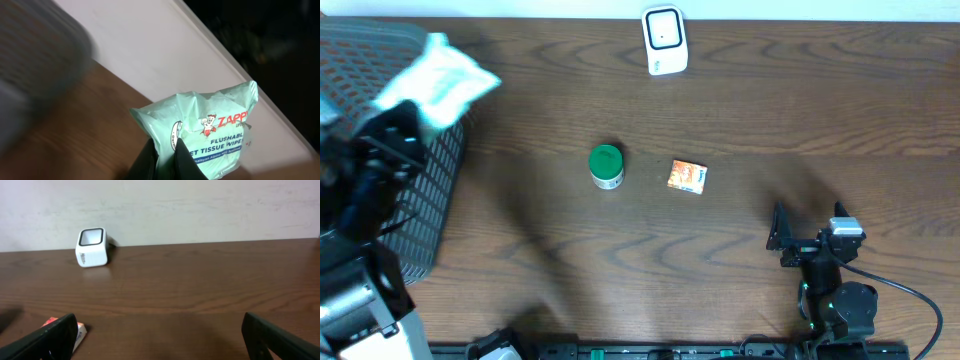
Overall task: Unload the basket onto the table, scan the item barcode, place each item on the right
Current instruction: 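Carry the wipes pack past the scanner with the left gripper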
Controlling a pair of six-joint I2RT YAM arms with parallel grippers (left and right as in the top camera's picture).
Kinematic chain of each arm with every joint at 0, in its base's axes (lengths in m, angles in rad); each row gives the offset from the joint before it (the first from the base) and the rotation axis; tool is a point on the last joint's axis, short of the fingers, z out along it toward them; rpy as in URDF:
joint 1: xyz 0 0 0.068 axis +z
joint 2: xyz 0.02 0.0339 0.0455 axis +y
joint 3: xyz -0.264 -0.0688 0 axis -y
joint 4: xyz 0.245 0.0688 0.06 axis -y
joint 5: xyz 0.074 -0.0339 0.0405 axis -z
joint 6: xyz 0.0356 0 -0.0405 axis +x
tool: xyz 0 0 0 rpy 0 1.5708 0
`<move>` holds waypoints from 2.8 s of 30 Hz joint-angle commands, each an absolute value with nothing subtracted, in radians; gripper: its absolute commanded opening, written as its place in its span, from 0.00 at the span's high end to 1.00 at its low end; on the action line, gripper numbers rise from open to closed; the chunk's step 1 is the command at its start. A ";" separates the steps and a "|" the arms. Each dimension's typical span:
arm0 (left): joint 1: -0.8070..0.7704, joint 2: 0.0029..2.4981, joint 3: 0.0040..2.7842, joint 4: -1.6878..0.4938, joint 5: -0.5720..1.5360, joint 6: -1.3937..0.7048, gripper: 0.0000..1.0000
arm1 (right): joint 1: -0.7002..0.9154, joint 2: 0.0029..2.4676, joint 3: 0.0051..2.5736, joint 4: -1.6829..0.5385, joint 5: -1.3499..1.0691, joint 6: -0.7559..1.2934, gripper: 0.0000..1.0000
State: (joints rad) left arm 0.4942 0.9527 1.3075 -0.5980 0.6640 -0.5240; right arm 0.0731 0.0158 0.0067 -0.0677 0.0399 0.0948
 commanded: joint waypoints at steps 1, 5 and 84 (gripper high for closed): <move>0.337 0.971 1.319 -0.598 0.700 -0.528 0.93 | 0.065 0.013 0.006 -0.072 0.039 0.089 0.01; 0.145 1.022 1.319 -0.597 0.685 -0.512 0.93 | 0.065 0.013 0.006 -0.072 0.039 0.089 0.01; -0.679 2.057 1.320 -0.110 0.245 -0.514 0.00 | 0.065 0.013 0.006 -0.072 0.039 0.089 0.01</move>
